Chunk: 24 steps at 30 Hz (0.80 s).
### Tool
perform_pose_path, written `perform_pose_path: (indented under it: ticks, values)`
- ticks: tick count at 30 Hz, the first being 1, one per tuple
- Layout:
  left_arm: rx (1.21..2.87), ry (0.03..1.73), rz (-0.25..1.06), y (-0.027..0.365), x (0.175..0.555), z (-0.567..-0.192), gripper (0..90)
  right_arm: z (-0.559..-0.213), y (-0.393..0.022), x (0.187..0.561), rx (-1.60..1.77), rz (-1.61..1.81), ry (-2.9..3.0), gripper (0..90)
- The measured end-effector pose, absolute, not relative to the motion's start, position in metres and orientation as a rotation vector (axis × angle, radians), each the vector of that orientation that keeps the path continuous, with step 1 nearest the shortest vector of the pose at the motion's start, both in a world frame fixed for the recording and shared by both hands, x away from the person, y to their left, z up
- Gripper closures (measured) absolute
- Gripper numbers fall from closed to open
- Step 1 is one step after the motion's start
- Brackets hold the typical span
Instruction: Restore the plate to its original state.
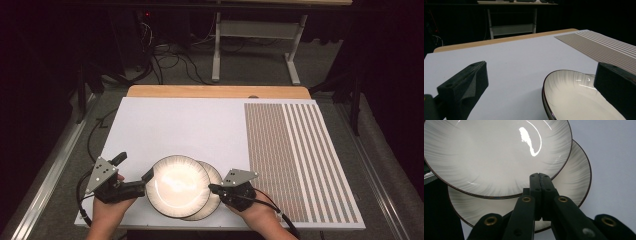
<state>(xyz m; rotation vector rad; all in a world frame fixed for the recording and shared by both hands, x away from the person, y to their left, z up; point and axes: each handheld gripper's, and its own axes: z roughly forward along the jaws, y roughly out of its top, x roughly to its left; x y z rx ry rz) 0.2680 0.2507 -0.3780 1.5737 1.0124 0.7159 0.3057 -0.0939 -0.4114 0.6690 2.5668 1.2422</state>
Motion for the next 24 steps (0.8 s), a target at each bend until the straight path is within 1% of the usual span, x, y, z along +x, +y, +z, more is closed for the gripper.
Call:
perform_pose_path:
  ticks: [24]
  values:
    - [1.564, 1.014, 0.710, 0.2526, 0.2679, -0.3779, 0.4, -0.4100, -0.0990, 0.3046, 0.664, 1.218, 2.554, 90.0]
